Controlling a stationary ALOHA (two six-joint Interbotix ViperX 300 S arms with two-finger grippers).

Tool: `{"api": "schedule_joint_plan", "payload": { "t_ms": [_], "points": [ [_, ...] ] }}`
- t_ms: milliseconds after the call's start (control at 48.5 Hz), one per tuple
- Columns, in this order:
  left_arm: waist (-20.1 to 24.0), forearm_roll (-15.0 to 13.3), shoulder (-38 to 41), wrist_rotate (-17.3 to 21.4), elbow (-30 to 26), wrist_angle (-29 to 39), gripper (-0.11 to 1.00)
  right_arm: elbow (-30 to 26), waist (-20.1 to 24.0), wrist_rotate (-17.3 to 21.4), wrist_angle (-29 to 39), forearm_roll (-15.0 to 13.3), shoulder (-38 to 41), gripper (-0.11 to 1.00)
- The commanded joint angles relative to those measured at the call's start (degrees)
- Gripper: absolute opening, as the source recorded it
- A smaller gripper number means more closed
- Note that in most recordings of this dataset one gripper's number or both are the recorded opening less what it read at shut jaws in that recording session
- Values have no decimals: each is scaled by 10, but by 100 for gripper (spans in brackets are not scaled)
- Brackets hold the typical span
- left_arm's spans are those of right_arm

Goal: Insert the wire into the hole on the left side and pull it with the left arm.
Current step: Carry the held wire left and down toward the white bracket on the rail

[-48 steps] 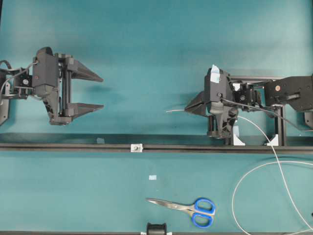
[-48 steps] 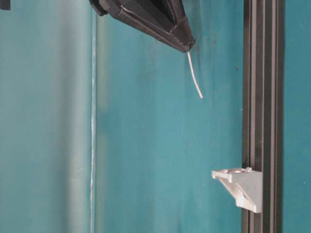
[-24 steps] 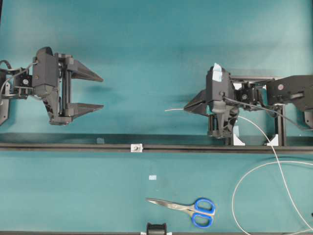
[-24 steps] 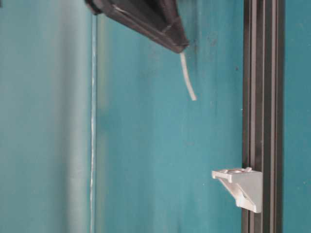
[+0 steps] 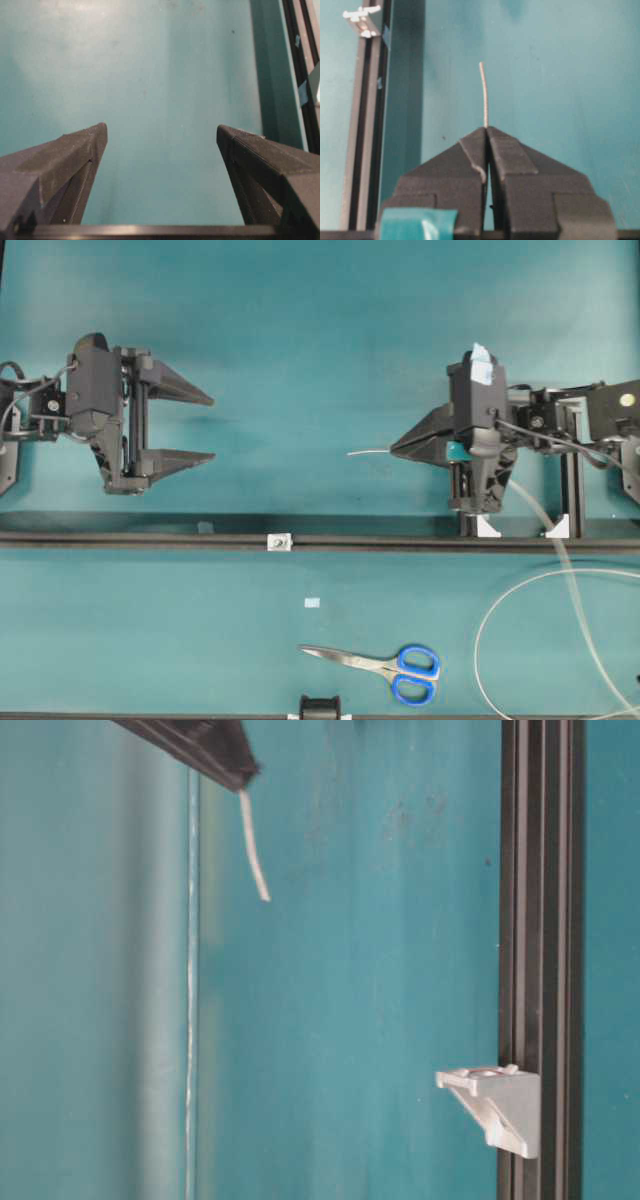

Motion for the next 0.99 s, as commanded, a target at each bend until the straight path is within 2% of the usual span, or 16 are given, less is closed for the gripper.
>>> {"api": "schedule_joint_plan", "payload": {
  "t_ms": [0, 165, 268, 454, 578, 681, 804, 969],
  "points": [
    [2, 1, -8, -1, -13, -3, 72, -9, 2, 1, 23, 1, -33, 5],
    [2, 1, -8, -1, -18, -3, 72, -3, 2, 1, 47, 1, -71, 5],
    [0, 1, -8, -3, -22, -3, 72, 8, 2, 3, 40, 4, -83, 5],
    [-11, -4, -4, -6, -22, -21, 72, 41, 22, 24, -36, 10, -76, 5],
    [-27, -12, 17, -10, -16, -72, 72, 63, 48, 41, -105, 14, -60, 5],
    [-34, -16, 37, -14, -9, -111, 72, 76, 71, 40, -174, 37, -39, 5],
    [-46, -19, 63, -25, -5, -147, 72, 78, 86, 32, -226, 63, -7, 5],
    [-72, -20, 98, -37, -8, -185, 72, 64, 111, -15, -277, 107, 51, 5]
  ]
}}
